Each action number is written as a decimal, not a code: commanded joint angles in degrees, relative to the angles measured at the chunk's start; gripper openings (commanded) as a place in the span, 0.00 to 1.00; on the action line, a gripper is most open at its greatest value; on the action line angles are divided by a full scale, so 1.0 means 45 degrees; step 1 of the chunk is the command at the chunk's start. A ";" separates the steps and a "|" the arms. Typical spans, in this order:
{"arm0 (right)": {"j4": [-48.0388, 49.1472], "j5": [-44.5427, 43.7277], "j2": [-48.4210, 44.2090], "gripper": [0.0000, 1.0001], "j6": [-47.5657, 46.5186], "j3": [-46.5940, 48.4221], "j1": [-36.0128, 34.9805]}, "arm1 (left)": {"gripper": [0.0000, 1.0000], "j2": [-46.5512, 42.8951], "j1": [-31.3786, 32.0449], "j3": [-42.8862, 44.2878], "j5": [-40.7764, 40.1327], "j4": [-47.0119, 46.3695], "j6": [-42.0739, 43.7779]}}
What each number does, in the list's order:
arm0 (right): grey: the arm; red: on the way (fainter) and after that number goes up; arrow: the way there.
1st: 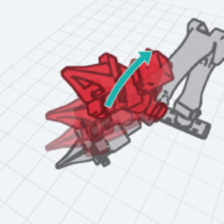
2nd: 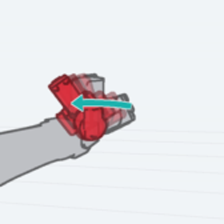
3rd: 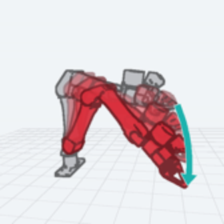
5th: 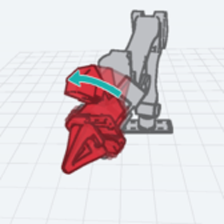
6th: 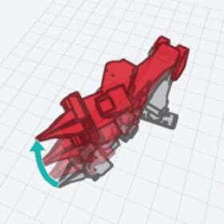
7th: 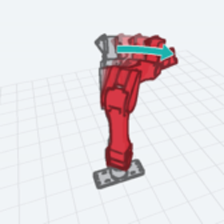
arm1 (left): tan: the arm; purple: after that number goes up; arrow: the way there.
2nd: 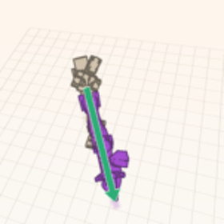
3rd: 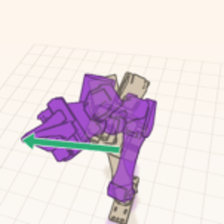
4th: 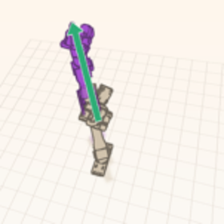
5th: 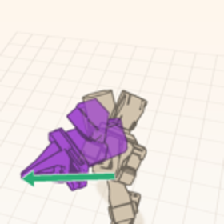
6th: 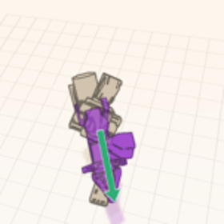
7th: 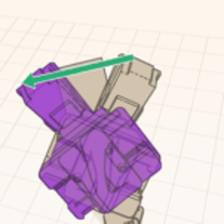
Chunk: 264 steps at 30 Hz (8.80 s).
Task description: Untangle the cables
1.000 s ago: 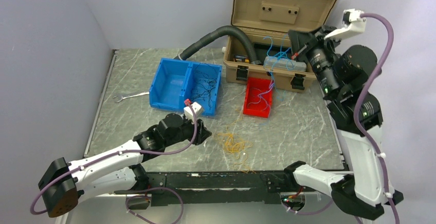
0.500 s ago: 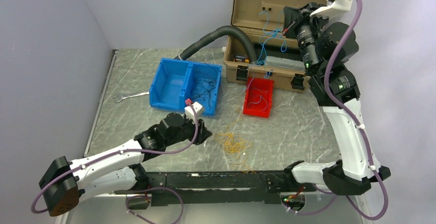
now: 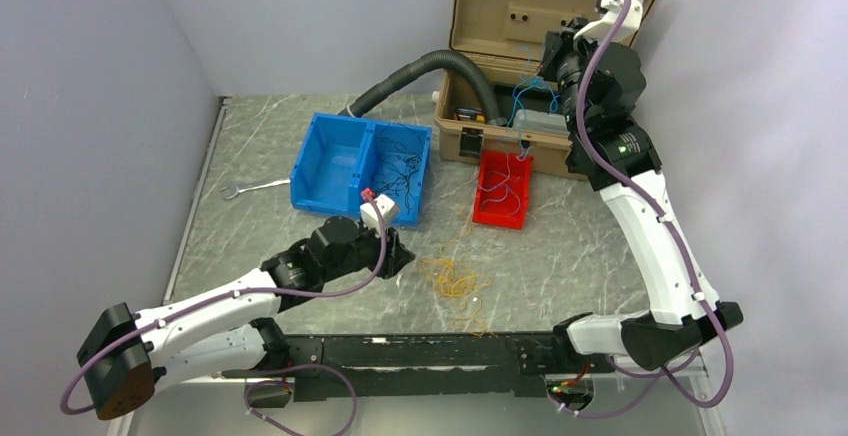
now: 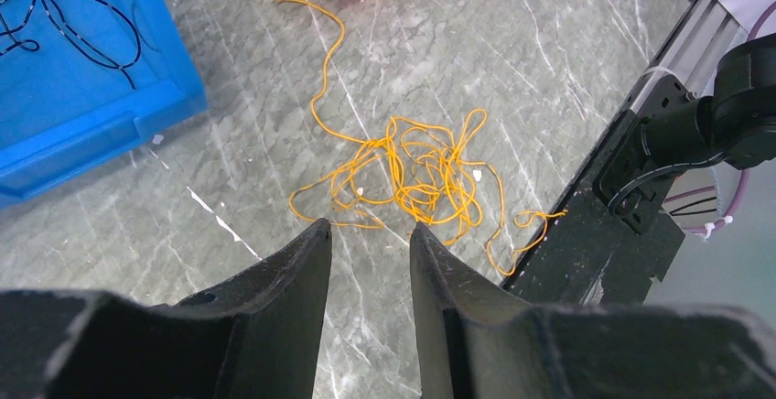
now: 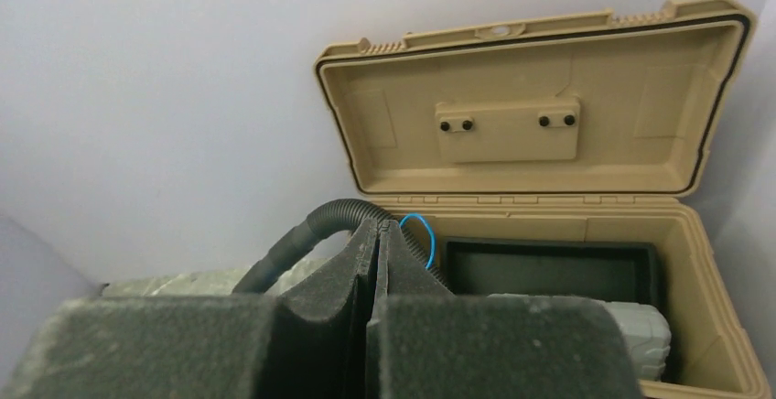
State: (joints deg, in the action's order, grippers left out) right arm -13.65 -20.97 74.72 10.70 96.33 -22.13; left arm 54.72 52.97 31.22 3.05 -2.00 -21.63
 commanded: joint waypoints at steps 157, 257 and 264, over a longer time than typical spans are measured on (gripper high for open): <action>-1.1397 -0.4726 -0.9051 0.00 1.5835 -1.3557 -0.2715 | 0.00 -0.2308 -0.6542 0.3475 0.1740 0.7009 -0.1363; -0.4136 0.3475 -0.7359 0.90 0.5453 -1.0436 -0.3206 | 0.99 0.4148 -0.0725 0.4128 -0.0057 0.5502 -0.3627; -0.4726 0.3262 -0.8058 0.89 0.5136 -1.0244 -0.3188 | 0.99 0.6629 -0.0716 0.4304 0.0158 0.3993 -0.3564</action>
State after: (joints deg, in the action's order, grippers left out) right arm -33.28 -4.05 39.66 34.17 49.21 -36.56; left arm 80.58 49.58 48.03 5.69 21.58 -36.12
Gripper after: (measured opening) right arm 0.888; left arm 0.994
